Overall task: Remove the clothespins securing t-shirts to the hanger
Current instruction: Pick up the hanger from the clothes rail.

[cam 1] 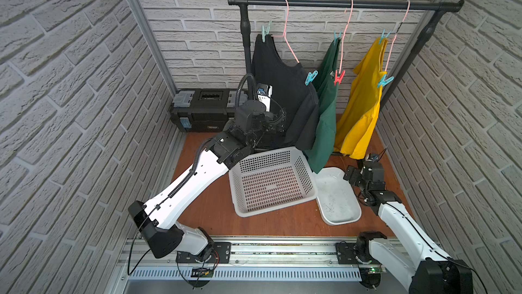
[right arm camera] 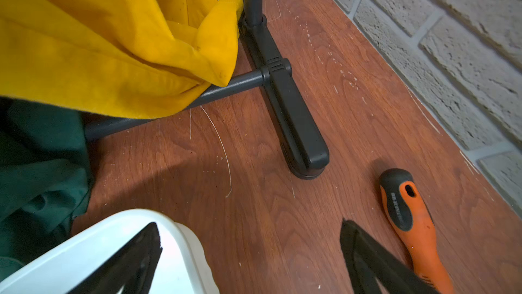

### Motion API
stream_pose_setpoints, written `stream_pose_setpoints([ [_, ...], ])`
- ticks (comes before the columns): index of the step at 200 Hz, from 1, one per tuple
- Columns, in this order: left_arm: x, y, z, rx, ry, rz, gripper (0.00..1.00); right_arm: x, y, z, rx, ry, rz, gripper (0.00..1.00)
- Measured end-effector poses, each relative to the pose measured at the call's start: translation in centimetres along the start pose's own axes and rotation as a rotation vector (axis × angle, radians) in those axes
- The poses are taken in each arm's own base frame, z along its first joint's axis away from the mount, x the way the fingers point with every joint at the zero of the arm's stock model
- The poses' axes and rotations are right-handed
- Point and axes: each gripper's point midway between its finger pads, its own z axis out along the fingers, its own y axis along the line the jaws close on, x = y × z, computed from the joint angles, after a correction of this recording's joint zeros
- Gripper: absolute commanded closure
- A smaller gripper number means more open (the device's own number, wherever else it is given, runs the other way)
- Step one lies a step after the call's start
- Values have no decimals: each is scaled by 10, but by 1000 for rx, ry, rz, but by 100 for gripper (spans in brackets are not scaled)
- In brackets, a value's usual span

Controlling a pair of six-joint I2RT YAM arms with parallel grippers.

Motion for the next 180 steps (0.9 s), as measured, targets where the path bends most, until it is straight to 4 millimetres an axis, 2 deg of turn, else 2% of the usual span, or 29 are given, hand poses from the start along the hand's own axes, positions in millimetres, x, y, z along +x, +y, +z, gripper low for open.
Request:
stream_pose_setpoints([
  [26, -13, -8, -3, 19, -30, -12, 2, -5, 3, -3, -23, -23, 9, 0],
  [61, -34, -23, 5, 46, -70, -30, 2, -6, 7, -5, -50, -34, 23, 0],
  [126, -42, -67, 8, 162, -75, -85, 2, -8, 12, -5, -76, -38, 30, 0],
  [180, -84, -83, 0, 231, -145, -150, 2, -8, 15, -5, -94, -42, 33, 0],
])
